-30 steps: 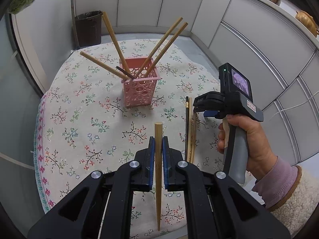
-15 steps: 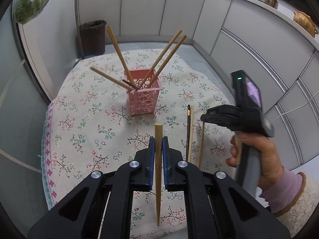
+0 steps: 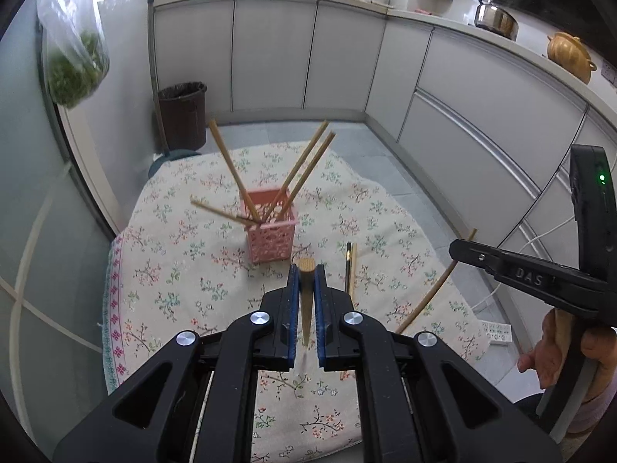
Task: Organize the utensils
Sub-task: 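Carry both chopsticks to the pink holder and lower them into it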
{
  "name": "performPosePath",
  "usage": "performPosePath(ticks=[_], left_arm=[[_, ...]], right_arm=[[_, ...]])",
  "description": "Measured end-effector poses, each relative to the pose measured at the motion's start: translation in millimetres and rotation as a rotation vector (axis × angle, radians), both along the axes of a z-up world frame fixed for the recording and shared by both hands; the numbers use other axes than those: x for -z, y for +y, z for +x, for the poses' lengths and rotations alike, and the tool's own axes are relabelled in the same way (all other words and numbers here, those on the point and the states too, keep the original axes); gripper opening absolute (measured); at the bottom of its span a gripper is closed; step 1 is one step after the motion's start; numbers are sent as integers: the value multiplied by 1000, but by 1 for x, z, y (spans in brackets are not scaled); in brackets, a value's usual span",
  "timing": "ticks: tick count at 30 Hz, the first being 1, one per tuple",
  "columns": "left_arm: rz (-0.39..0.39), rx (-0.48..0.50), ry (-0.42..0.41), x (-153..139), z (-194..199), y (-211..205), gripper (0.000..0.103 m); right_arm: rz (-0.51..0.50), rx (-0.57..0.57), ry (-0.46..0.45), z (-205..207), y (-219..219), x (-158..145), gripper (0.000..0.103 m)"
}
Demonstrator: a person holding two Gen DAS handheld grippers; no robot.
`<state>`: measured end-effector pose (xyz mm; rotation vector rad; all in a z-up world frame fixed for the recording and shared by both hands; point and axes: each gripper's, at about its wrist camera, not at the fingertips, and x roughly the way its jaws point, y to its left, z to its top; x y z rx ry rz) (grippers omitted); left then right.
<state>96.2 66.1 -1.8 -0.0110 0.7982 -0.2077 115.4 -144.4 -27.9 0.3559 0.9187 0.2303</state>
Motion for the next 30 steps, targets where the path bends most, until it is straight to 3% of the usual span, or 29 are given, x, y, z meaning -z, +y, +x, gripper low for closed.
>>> performPosePath(ticks=[10, 16, 22, 25, 28, 30], left_arm=[[-37, 26, -110, -91, 38, -1, 7], [-31, -19, -179, -121, 70, 2, 7], [-7, -94, -201, -113, 110, 10, 7], [-16, -136, -173, -87, 131, 16, 8], [-30, -148, -60, -52, 145, 23, 24], [-17, -187, -78, -46, 139, 31, 26]], right_arm=[[81, 29, -157, 23, -27, -96, 5], [87, 22, -206, 40, -28, -123, 6], [77, 2, -198, 59, -19, -119, 6], [82, -7, -183, 69, -13, -109, 6], [87, -18, -169, 75, -7, -103, 6], [88, -24, -174, 77, -2, -104, 6]])
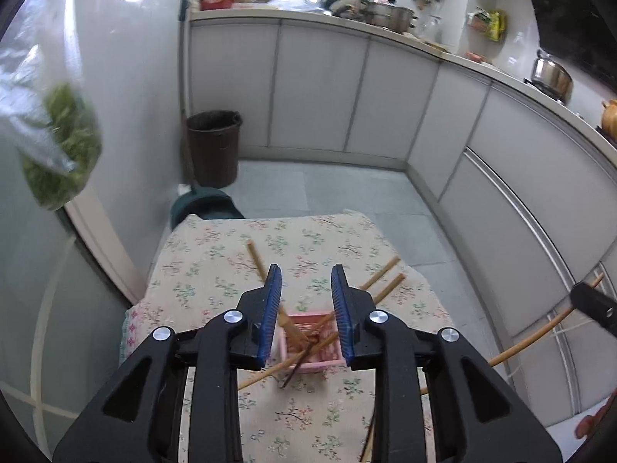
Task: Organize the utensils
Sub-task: 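Carry both chopsticks to the pink holder and lower them into it, then open both tools and withdraw them from the pink holder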
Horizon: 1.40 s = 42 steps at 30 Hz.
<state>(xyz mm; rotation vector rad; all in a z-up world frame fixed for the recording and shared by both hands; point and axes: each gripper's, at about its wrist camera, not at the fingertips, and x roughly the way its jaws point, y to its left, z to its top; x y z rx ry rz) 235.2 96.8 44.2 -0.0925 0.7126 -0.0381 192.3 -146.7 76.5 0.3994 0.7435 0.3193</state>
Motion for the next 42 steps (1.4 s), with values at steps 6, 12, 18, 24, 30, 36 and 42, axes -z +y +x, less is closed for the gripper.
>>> performPosePath(ticks=[6, 12, 18, 24, 30, 36, 42], left_arm=[[-46, -55, -91, -18, -36, 21, 29], [-118, -107, -86, -9, -63, 42, 34], [-118, -162, -19, 28, -88, 55, 36], [-95, -151, 37, 50, -100, 57, 36], [-112, -166, 32, 51, -99, 67, 36], [-99, -190, 45, 58, -92, 76, 40], [-69, -189, -45, 40, -100, 71, 51]], right_arm=[[0, -9, -20, 3, 13, -9, 6], [-21, -15, -43, 4, 26, -20, 6], [-37, -15, -52, 11, 39, -28, 6], [-49, -7, -65, 28, 55, -26, 6], [-103, -3, -91, 49, 78, -21, 6], [-92, -9, -84, 78, 99, 27, 13], [-161, 18, -121, 59, 96, 51, 24]])
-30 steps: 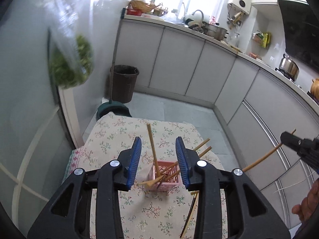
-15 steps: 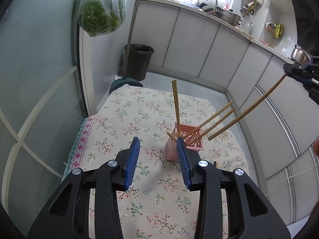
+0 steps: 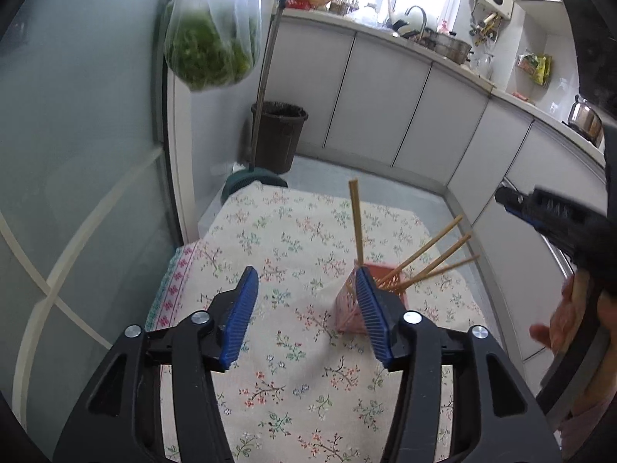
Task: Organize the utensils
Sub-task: 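Open both tools and withdraw them from the pink holder, then move both tools toward the last chopsticks lying on the cloth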
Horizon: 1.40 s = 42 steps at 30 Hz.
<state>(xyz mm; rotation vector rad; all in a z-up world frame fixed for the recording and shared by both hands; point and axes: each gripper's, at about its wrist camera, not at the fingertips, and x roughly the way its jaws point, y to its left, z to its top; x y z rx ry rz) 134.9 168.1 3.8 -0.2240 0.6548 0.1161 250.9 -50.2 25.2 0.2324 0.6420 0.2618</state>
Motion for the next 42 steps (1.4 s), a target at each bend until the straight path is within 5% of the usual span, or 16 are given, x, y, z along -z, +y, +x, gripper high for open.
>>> performPosePath(ticks=[4, 13, 18, 29, 42], left_arm=[[38, 19, -33, -8, -6, -15, 52], [66, 56, -65, -14, -19, -38, 63], [79, 78, -64, -15, -23, -46, 68], [109, 99, -61, -9, -32, -63, 93], [149, 122, -38, 3, -34, -78, 96]], right_arm=[[-112, 12, -95, -39, -1, -8, 33], [-195, 9, -104, -90, -11, 8, 42], [-207, 35, -89, -103, -16, 18, 43], [-189, 170, -75, -120, -39, 33, 87], [-180, 255, 4, -123, -61, 44, 97]])
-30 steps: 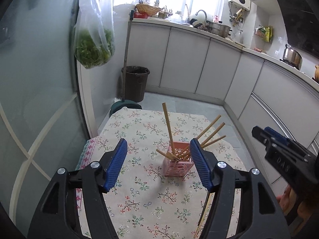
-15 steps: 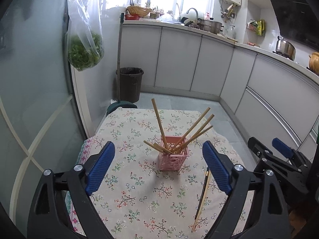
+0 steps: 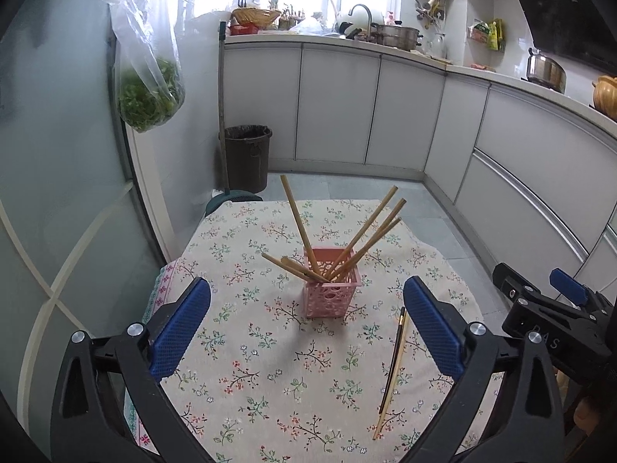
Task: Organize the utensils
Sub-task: 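Move both tools toward the last chopsticks lying on the cloth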
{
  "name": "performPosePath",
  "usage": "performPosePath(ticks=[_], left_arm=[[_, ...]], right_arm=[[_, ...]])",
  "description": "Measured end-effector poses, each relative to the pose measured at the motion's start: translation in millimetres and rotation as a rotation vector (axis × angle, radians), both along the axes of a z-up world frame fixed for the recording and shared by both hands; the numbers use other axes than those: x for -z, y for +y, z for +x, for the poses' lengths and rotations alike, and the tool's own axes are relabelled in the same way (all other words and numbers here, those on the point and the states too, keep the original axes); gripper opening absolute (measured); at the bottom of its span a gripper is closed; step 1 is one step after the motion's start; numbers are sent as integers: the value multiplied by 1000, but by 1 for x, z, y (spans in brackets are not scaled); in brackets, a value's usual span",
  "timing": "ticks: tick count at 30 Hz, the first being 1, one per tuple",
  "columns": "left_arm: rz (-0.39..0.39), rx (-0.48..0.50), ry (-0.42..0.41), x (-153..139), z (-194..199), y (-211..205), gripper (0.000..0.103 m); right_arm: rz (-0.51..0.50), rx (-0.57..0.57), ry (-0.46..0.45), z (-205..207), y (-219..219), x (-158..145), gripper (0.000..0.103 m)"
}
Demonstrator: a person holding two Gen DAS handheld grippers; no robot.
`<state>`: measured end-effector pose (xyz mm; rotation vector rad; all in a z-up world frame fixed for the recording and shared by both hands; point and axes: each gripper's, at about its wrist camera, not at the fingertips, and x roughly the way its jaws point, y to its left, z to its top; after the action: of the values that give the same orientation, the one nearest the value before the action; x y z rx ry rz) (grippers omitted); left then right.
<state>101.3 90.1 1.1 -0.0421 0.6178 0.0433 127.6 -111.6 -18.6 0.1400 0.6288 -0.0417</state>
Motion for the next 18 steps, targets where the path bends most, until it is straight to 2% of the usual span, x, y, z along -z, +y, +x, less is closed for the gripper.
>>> performPosePath(ticks=[4, 7, 12, 18], left_arm=[[4, 30, 47, 11, 4, -9, 96], [-11, 82, 134, 30, 14, -20, 96], [20, 168, 329, 80, 35, -53, 96], [69, 213, 447, 124, 56, -91, 96]], right_arm=[[15, 4, 53, -3, -10, 12, 97], [46, 41, 87, -9, -28, 24, 97], [169, 134, 211, -13, -76, 59, 97], [297, 201, 287, -14, -116, 81, 97]])
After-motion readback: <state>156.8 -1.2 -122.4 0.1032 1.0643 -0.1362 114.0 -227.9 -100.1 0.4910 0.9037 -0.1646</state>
